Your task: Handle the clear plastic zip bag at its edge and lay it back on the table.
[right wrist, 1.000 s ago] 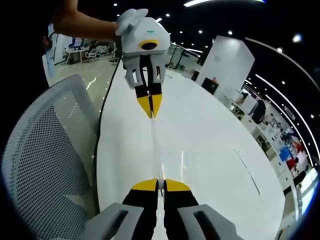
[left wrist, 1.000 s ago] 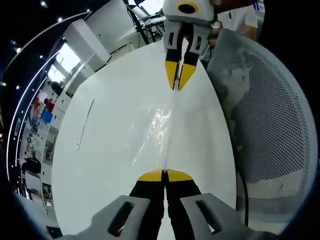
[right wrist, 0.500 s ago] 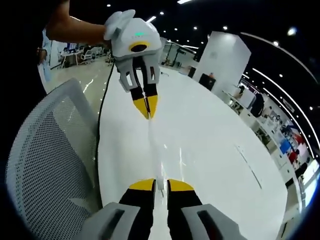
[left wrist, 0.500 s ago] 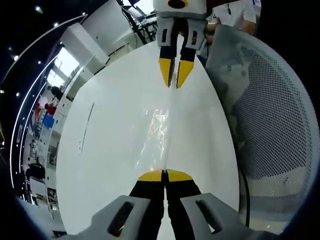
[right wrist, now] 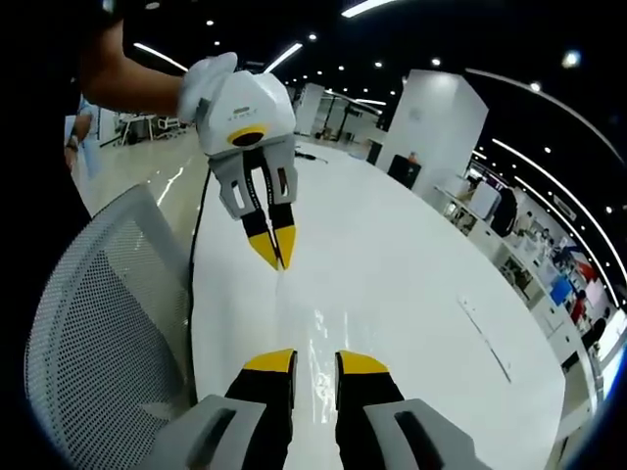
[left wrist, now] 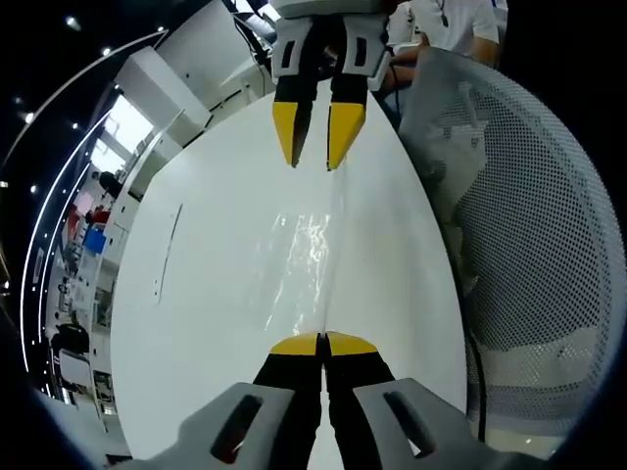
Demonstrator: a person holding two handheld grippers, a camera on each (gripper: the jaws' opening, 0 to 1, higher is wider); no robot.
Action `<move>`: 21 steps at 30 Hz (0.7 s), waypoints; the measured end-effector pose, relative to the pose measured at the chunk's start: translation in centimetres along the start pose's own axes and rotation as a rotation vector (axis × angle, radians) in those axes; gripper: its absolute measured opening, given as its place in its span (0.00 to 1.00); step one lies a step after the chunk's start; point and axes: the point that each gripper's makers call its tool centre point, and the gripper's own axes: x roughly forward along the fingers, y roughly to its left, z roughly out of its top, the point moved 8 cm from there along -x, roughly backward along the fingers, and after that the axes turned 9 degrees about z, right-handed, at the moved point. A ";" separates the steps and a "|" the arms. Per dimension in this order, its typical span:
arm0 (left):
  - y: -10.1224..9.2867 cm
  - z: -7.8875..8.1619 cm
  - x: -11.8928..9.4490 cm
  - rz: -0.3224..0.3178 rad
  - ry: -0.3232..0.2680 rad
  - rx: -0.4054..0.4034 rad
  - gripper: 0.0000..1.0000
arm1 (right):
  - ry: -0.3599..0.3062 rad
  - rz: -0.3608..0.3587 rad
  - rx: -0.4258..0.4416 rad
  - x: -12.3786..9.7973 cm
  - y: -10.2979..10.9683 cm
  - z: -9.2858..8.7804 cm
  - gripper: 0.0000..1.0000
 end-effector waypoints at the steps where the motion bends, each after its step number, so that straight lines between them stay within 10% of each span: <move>1: 0.0 0.0 0.0 0.000 0.000 0.000 0.00 | 0.002 0.003 -0.002 0.2 0.1 0.0 0.12; 21: 0.2 1.9 -0.4 0.004 -0.083 -0.060 0.00 | 0.016 0.044 0.008 2.5 0.8 -0.3 0.08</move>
